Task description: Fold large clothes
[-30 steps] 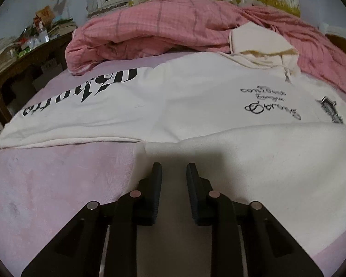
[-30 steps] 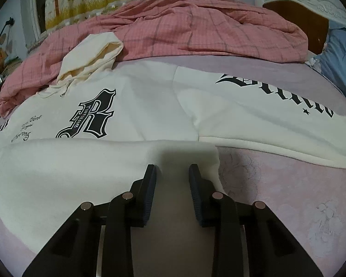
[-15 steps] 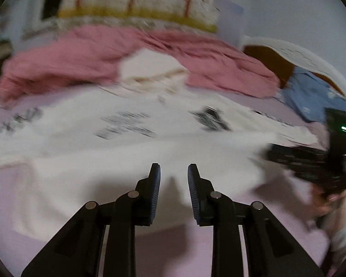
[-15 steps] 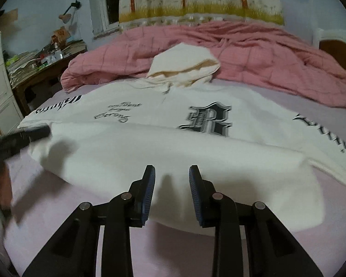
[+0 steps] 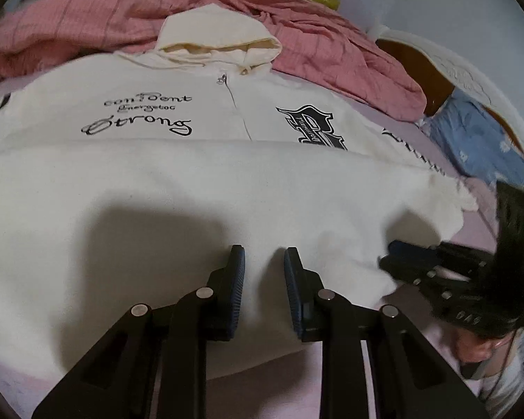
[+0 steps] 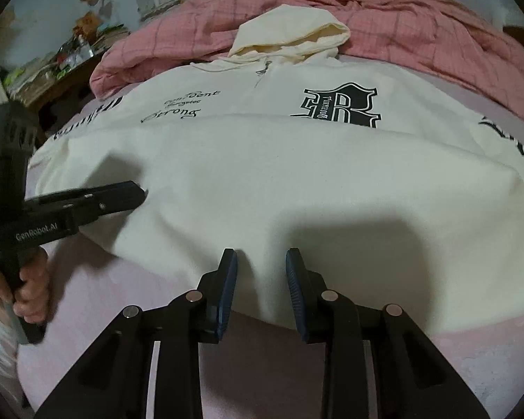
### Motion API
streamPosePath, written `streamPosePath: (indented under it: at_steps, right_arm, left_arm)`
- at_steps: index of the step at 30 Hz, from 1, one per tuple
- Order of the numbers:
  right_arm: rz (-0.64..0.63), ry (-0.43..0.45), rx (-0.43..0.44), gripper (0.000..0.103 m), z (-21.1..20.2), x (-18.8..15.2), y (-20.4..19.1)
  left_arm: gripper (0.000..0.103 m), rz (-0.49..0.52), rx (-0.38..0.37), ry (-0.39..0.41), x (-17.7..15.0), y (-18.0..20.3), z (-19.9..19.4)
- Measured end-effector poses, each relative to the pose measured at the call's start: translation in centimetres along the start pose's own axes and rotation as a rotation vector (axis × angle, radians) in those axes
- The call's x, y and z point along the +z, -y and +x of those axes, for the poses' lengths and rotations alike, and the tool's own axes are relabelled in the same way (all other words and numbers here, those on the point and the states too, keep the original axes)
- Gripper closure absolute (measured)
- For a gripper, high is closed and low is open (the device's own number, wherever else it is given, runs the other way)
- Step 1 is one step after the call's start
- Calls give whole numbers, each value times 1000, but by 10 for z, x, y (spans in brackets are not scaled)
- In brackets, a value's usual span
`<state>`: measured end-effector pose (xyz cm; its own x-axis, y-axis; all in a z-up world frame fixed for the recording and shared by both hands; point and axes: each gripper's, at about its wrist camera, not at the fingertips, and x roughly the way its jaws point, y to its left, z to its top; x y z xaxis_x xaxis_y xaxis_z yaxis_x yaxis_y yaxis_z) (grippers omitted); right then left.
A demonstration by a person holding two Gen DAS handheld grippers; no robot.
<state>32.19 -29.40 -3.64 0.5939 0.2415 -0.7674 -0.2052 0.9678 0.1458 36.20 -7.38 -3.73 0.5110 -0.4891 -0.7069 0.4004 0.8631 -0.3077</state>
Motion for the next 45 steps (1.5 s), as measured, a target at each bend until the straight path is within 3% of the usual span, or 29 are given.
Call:
streamPosePath:
  at_steps: [4, 7, 9, 10, 11, 13, 15, 17, 18, 21, 23, 26, 29, 31, 38, 42, 45]
  right_arm:
    - [39, 64, 30, 71, -11, 2, 7]
    - [58, 134, 59, 72, -19, 9, 8]
    - [59, 103, 64, 72, -12, 13, 7]
    - [48, 11, 34, 72, 4, 13, 6]
    - [27, -16, 11, 72, 12, 12, 3]
    - [-4, 3, -24, 72, 9, 10, -5]
    - [5, 47, -37, 72, -1, 8, -7]
    - [23, 101, -87, 72, -11, 5, -3]
    - [38, 128, -119, 72, -18, 5, 0]
    - [57, 169, -209, 72, -30, 10, 18]
    - [84, 148, -241, 72, -25, 12, 31]
    - [142, 85, -199, 72, -12, 10, 53]
    - [136, 85, -185, 72, -12, 12, 57]
    - [118, 85, -185, 72, -12, 12, 56]
    - [161, 101, -117, 72, -14, 9, 65]
    - [169, 104, -106, 72, -13, 8, 65]
    - [162, 102, -110, 72, -14, 9, 65]
  left_arm:
    - [82, 64, 72, 16, -1, 14, 1]
    - [82, 52, 60, 25, -1, 11, 1]
    - [82, 43, 49, 25, 1, 8, 2]
    - [82, 45, 49, 27, 1, 8, 2]
    - [82, 50, 53, 31, 0, 9, 1]
    - [83, 62, 59, 48, 0, 12, -3]
    - [86, 72, 54, 157, -2, 17, -25]
    - [87, 147, 24, 304, -1, 33, -58]
    - [87, 191, 25, 323, 2, 42, -64]
    - [87, 228, 14, 243, 19, 64, -54]
    - [87, 225, 39, 162, 34, 70, -29]
    - [87, 160, 92, 91, 49, 59, 9]
    - [87, 92, 70, 35, 38, 33, 42]
    - [87, 69, 30, 47, 35, 26, 39]
    - [87, 129, 74, 56, 31, 37, 39]
    - [87, 116, 57, 63, 32, 33, 37]
    - [87, 145, 93, 78, 30, 39, 36]
